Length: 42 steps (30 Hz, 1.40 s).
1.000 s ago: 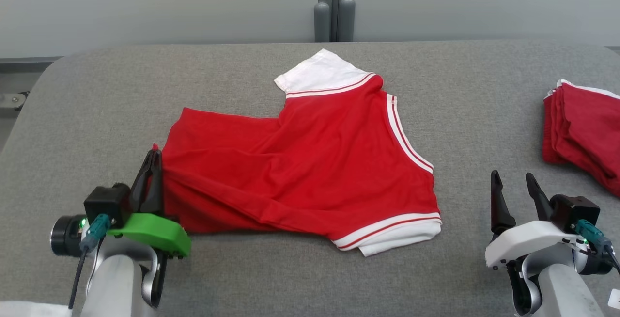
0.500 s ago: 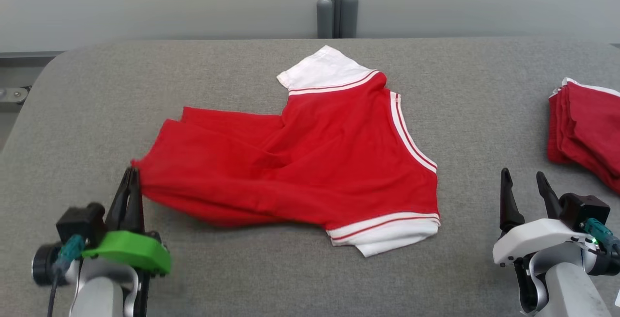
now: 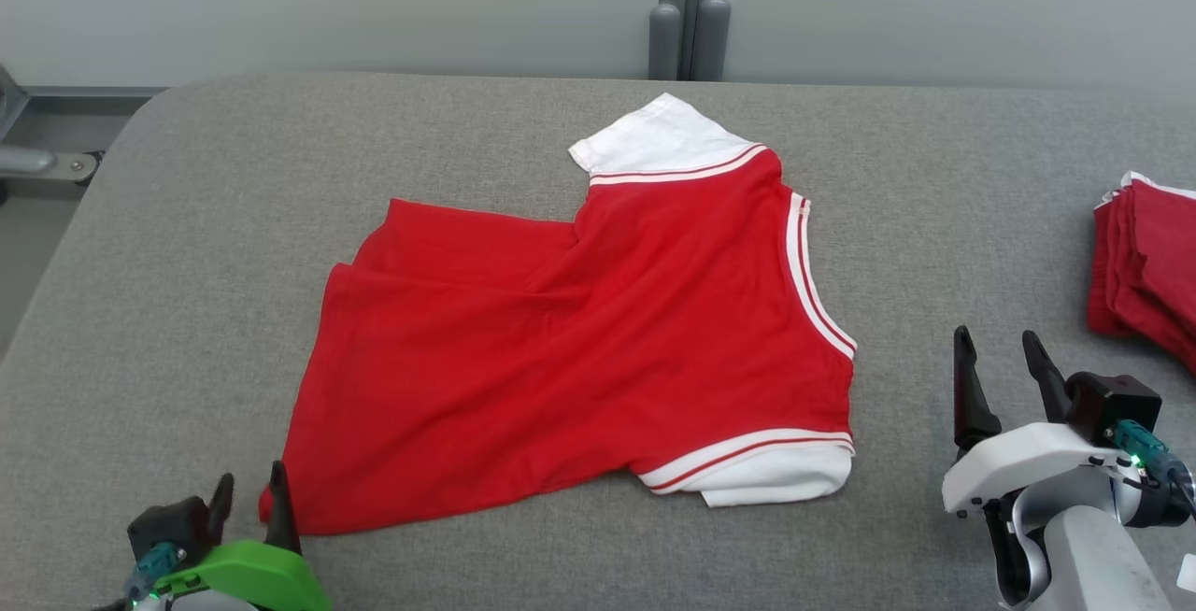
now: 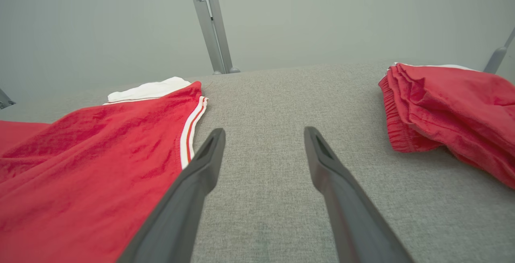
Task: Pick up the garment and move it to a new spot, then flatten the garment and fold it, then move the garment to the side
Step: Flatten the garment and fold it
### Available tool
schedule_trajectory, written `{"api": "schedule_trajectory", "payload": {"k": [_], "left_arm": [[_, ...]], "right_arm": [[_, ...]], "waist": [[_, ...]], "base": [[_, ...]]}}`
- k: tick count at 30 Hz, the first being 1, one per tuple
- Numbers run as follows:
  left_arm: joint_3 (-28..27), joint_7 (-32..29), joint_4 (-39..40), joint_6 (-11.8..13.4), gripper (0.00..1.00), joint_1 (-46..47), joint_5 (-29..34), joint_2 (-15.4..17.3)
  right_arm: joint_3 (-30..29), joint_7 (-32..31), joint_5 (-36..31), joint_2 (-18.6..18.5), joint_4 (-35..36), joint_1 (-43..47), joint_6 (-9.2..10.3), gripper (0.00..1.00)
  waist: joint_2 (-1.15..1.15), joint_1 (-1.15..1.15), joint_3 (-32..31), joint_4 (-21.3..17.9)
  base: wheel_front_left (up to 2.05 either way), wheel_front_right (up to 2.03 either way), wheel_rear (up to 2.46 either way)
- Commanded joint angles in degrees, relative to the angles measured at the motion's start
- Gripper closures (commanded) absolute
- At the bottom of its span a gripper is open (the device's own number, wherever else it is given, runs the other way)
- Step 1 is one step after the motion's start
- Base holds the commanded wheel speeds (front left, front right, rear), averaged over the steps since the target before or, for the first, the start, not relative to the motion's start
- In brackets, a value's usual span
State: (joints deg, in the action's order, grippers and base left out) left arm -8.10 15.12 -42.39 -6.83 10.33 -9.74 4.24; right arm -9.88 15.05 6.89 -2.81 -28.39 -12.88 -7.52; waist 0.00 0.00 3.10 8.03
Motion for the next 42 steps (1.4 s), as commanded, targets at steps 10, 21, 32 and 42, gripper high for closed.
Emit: {"api": "schedule_trajectory", "payload": {"k": [10, 21, 32, 42], "left_arm": [[-0.2, 0.0, 4.1, 1.4, 0.00, 6.7, 4.3, 1.2], [2.3, 0.0, -4.2, 0.1, 0.00, 20.8, 5.6, 4.5], [2.6, 0.0, -16.0, 0.8, 0.00, 30.9, 5.5, 9.4], [2.3, -0.3, -25.8, 3.0, 1.00, 36.2, 4.7, 11.7]], "right_arm": [[0.6, 0.2, 0.2, -0.2, 0.6, -0.7, 0.07, 0.00], [2.0, 0.2, 0.0, -0.2, 2.2, -4.5, 0.07, 0.00], [2.5, 0.2, -0.5, -0.2, 3.9, -7.2, 0.07, 0.00], [2.5, 0.2, -0.7, -0.2, 4.6, -7.9, 0.07, 0.00]], "waist": [[0.00, 0.00, 2.2, -3.8], [0.00, 0.00, 9.0, -11.6], [0.00, 0.00, 15.1, -16.8], [0.00, 0.00, 17.3, -17.6]], "base": [[0.00, 0.00, 0.00], [0.00, 0.00, 0.00], [0.00, 0.00, 0.00], [0.00, 0.00, 0.00]]}}
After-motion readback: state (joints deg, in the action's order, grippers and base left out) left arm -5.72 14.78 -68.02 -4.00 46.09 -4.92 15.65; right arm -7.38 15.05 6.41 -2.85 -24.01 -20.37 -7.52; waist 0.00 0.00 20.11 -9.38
